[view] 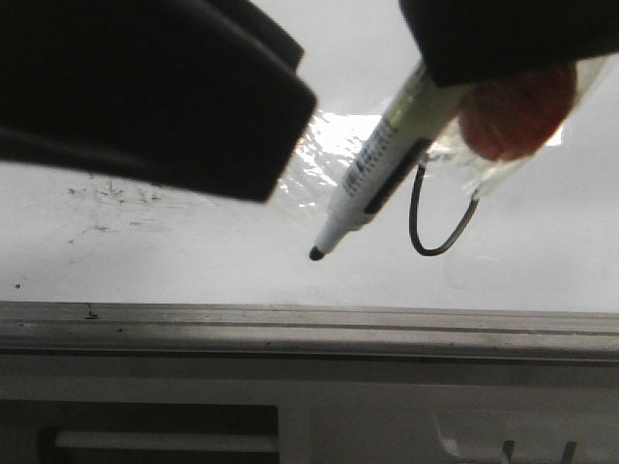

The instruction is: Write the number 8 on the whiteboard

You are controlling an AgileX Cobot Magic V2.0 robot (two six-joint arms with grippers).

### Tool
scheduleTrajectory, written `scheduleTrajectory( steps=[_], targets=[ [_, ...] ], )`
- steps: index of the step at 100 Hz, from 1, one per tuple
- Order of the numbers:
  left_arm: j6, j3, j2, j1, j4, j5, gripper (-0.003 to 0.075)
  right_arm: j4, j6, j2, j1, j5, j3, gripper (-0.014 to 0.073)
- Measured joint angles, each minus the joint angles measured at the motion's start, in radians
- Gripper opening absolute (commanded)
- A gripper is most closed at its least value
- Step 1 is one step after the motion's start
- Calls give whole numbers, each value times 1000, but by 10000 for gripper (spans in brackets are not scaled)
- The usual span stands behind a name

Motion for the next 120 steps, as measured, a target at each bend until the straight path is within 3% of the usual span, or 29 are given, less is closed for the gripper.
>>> scheduleTrajectory(
  steps=[57, 120],
  targets=[
    [2, -1, 138, -15, -12, -11, 337, 13, 0, 40, 23, 10, 0, -71],
    [2, -1, 144, -15, -18, -31, 336, 20, -2, 54, 93, -28, 0, -71]
  ],
)
